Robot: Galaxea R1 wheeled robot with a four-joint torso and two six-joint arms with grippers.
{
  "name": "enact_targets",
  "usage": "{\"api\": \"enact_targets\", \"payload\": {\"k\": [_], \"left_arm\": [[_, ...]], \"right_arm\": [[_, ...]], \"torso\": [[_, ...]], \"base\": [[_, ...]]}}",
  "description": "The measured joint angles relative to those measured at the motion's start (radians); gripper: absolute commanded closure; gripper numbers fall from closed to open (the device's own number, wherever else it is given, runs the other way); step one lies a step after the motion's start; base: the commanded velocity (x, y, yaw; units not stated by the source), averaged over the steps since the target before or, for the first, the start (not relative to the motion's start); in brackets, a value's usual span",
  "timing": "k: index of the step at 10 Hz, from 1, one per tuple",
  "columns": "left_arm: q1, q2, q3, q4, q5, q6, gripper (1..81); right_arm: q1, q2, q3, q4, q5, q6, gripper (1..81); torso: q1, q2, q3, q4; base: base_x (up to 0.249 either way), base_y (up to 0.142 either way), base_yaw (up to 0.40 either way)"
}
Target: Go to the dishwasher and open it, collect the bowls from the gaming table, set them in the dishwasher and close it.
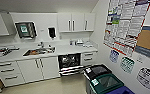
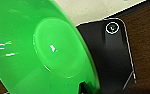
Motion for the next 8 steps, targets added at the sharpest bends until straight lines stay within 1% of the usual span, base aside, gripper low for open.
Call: {"api": "enact_targets", "payload": {"k": [2, 3, 5, 7, 8], "left_arm": [[0.0, 0.0, 0.0, 0.0, 0.0, 0.0, 81.1], [-0.001, 0.0, 0.0, 0.0, 0.0, 0.0, 81.1], [-0.009, -0.004, 0.0, 0.0, -0.005, 0.0, 81.1], [0.007, 0.002, 0.001, 0.0, -0.008, 0.0, 81.1], [0.009, -0.002, 0.001, 0.0, -0.006, 0.0, 81.1]], "right_arm": [[0.0, 0.001, 0.0, 0.0, 0.001, 0.0, 81.1], [0.0, 0.001, 0.0, 0.0, 0.001, 0.0, 81.1], [0.007, 0.009, 0.001, -0.002, 0.001, -0.001, 81.1], [-0.006, 0.0, -0.001, -0.003, 0.001, 0.001, 81.1], [-0.001, 0.0, -0.002, -0.003, 0.001, 0.0, 81.1]], "torso": [[0.0, 0.0, 0.0, 0.0], [0.0, 0.0, 0.0, 0.0], [0.002, 0.001, 0.0, 0.0], [0.0, 0.0, 0.0, 0.0], [0.0, 0.0, 0.0, 0.0]], "base": [[0.09, 0.0, 0.0], [0.0, 0.0, 0.0], [0.0, 0.071, 0.0], [0.0, 0.073, 0.0], [0.0, 0.0, 0.0]]}}
